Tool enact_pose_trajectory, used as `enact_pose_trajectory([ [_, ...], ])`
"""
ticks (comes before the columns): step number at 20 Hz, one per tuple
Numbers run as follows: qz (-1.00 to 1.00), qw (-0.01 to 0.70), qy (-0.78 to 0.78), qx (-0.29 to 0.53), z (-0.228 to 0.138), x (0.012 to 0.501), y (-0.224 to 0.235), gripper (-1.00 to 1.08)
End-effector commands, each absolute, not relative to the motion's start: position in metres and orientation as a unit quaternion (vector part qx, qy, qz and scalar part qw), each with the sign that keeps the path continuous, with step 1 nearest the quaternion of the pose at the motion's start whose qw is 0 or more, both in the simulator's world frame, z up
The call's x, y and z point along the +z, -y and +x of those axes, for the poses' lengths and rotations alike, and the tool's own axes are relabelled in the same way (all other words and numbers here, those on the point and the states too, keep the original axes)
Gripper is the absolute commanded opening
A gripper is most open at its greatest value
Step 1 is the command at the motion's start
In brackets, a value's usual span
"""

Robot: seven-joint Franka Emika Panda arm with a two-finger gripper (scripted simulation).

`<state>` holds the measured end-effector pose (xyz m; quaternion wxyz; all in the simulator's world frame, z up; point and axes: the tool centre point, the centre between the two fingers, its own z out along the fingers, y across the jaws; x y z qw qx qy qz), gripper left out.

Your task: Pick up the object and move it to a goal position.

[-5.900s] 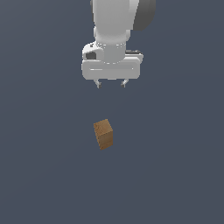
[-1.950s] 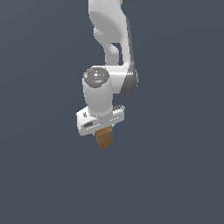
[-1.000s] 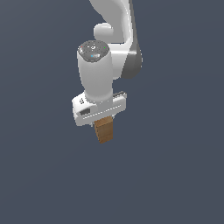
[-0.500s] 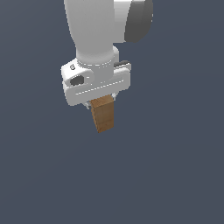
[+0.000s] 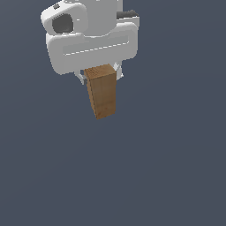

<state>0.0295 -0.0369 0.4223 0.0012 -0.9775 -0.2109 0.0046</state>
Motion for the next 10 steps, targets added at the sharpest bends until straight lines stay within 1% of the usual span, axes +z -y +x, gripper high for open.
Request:
enact_pose_trajectory([
  [1,-0.978,0.000,0.211,0.000,0.029,0.450,0.037,-1.00],
  [10,-0.978,0.000,0.211,0.000,0.030,0.508,0.036,-1.00],
])
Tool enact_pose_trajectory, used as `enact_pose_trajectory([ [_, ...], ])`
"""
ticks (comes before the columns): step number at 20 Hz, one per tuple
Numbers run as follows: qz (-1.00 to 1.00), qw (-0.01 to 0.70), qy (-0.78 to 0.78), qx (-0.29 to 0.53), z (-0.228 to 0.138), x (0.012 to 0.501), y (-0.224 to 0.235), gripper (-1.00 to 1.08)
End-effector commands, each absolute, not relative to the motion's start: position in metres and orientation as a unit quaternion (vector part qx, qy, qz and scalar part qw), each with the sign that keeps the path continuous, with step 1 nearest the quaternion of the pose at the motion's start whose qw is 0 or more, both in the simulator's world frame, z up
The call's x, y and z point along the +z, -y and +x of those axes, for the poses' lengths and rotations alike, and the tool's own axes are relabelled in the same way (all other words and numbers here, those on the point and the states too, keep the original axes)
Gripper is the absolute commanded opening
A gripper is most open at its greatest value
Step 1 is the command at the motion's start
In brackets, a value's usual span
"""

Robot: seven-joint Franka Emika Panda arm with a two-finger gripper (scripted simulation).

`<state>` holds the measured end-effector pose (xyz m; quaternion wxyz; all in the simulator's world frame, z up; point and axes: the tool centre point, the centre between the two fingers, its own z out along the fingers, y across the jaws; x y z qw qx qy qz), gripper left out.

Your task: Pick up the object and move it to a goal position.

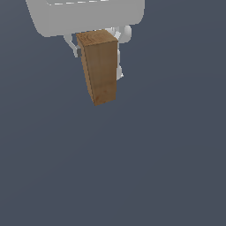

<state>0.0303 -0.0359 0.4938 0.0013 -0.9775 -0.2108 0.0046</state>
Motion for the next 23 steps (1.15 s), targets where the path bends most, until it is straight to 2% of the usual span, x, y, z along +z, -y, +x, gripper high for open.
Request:
enact_pose_trajectory([
  [1,-0.978,0.000,0.211,0.000,0.030,0.513,0.036,-1.00],
  [10,-0.978,0.000,0.211,0.000,0.032,0.544,0.035,-1.00],
  [23,-0.978,0.000,0.211,0.000,0.033,0.556,0.035,-1.00],
])
